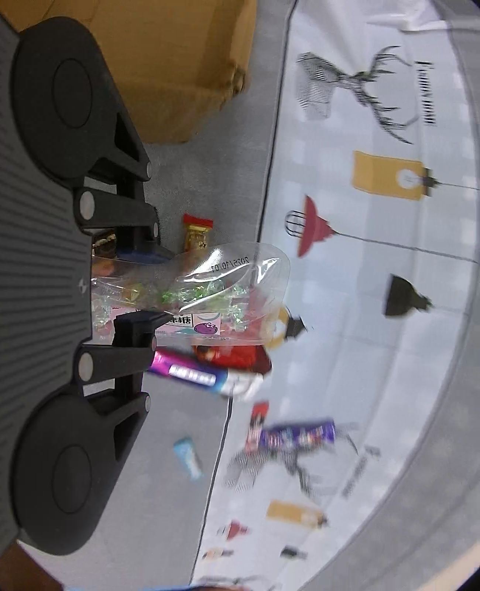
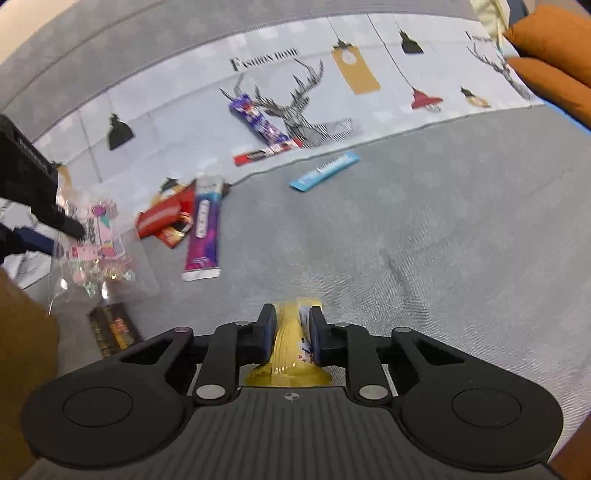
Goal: Organize snacks
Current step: 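Carry the candy bag with the left tool while the right tool carries the wafer bar to the box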
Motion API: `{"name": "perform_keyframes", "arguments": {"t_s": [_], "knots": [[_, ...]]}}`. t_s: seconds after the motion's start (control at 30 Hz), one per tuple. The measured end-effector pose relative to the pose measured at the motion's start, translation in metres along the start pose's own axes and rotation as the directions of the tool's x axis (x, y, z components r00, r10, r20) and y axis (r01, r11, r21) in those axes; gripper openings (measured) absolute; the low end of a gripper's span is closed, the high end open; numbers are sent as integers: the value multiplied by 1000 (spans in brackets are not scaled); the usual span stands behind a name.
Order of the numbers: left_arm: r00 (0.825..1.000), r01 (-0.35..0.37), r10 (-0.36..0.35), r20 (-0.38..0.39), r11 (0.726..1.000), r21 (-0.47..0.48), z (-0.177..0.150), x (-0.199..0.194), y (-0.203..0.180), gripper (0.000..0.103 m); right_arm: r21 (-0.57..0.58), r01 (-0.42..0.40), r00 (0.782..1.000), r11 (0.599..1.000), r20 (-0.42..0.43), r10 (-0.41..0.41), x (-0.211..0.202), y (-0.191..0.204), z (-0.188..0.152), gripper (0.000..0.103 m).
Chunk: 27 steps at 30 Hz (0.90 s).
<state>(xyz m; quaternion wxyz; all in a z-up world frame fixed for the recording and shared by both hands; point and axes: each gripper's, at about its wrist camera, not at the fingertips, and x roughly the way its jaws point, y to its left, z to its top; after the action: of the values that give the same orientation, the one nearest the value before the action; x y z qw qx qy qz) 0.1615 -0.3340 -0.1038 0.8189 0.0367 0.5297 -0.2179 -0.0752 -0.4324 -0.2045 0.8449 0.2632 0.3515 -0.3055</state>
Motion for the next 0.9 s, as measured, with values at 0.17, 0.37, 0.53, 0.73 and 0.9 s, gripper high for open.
{"name": "perform_keyframes", "arguments": {"t_s": [0.17,0.37,0.53,0.73,0.9], "knots": [[997,28,-32,65,997,69,-22,-56,8,28,-62,-9,999,998,44,12,-29,8,-3,0],[994,38,-46,94,995,94,-42,-96,26,28,10,23,1000,1000,-10,-22,-27,-9,-11,8],[996,35,-41,77,996,83,-49,-100,35,28,11,-10,989,1000,-146,12,-12,-3,-19,90],[992,60,-68,103,995,78,-57,-124,45,28,-187,43,963,981,-253,-90,16,36,-40,15],[985,110,-117,129,992,64,-74,-164,65,28,-138,29,989,990,-139,-49,-32,36,-28,13]]}}
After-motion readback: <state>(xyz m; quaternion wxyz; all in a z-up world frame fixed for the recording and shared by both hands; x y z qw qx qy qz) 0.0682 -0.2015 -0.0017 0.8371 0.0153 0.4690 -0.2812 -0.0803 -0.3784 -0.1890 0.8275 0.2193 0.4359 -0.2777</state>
